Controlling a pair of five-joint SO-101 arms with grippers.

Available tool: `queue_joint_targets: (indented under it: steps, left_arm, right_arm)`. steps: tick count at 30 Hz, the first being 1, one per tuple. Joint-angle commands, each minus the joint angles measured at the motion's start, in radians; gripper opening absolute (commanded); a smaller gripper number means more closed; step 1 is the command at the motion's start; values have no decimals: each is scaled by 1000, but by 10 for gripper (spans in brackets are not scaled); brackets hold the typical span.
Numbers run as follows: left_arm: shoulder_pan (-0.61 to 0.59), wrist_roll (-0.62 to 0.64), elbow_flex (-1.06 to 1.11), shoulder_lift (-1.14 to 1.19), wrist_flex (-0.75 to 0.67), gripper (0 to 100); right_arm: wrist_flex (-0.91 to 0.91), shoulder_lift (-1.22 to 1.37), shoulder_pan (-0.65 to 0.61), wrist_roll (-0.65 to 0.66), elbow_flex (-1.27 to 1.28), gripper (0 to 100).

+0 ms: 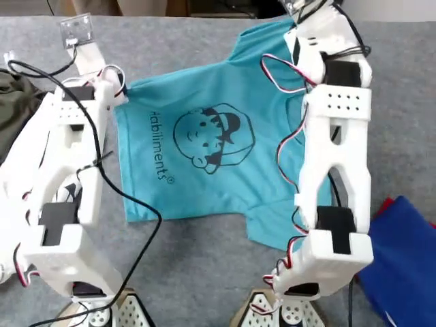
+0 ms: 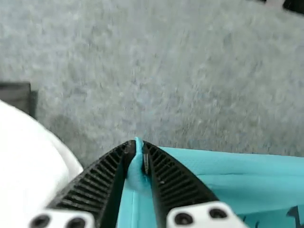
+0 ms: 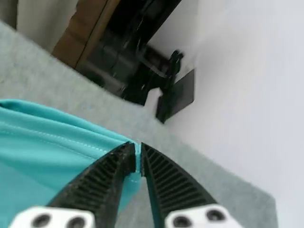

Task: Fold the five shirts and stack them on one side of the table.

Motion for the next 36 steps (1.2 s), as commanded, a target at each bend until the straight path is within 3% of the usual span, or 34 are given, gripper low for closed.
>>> queue_joint_targets:
  steps: [1,6,9,14,22,26,36]
  left_arm:
    - [-6,8,-123,-7,133,19]
    - [40,0,-141,-8,328,19]
    - [78,8,-87,-7,376,19]
    - [98,9,55,-93,342,20]
    - [150,-14,430,-409,307,20]
    - [158,-17,640,-545,147,19]
    - [141,-14,801,-615,138,19]
  right_arm:
    - [178,-4,10,28,-133,6]
    - [365,-13,28,64,-185,5]
    - [445,-58,44,89,-176,5]
    - [457,-188,44,83,-2,5]
    - [258,-587,45,77,582,5]
    - [186,-753,94,41,842,5]
    - [199,-1035,222,86,1162,5]
